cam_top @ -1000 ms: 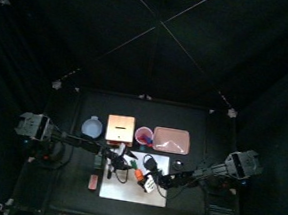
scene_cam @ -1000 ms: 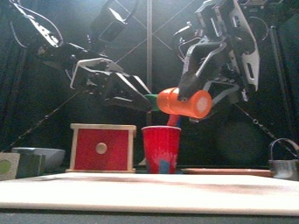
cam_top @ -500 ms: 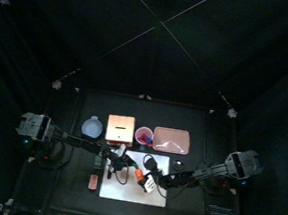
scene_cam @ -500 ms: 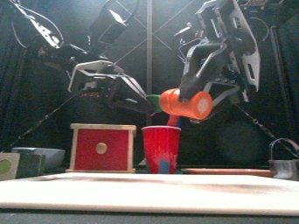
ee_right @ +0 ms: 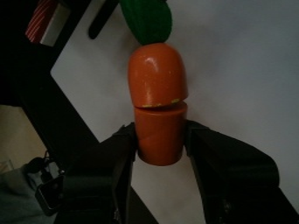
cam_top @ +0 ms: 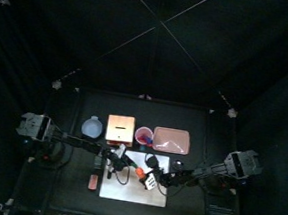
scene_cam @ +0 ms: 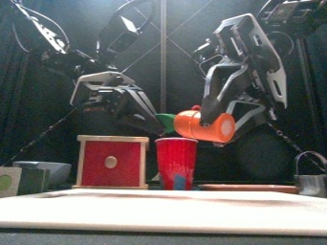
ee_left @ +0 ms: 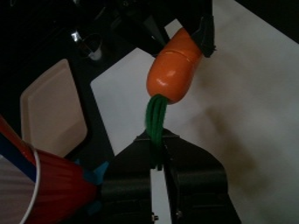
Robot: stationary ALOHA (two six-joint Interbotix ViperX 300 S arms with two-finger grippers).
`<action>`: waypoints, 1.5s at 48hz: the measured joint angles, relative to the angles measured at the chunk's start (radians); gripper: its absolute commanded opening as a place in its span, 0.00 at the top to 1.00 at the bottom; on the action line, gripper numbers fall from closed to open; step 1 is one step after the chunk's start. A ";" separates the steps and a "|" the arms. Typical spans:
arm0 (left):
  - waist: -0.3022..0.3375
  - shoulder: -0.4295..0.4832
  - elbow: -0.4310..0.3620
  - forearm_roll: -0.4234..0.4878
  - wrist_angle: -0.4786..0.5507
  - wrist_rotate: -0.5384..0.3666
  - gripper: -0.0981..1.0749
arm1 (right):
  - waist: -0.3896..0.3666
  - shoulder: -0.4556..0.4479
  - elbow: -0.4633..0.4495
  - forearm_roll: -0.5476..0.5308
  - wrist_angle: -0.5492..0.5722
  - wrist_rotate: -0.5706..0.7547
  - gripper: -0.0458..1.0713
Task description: Pick up carrot and break apart carrot
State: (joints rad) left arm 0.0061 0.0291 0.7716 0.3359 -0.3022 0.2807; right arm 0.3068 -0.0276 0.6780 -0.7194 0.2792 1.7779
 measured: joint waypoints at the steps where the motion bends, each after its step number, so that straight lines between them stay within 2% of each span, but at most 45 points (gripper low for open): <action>1: 0.000 0.000 0.000 0.000 0.000 0.000 0.61 | 0.003 0.000 0.000 0.000 -0.002 0.000 0.50; 59: 0.000 -0.003 0.008 0.000 0.000 0.002 0.61 | 0.041 0.000 0.015 0.035 0.003 0.011 0.50; 66: 0.011 -0.015 0.017 -0.002 0.003 0.002 0.61 | 0.086 0.008 0.021 0.046 0.003 0.012 0.50; 72: 0.011 -0.020 0.018 0.000 0.018 0.002 0.61 | 0.086 0.008 0.021 0.052 0.005 0.012 0.50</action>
State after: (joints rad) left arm 0.0169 0.0092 0.7900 0.3359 -0.2838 0.2823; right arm 0.3927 -0.0199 0.6995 -0.6673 0.2838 1.7902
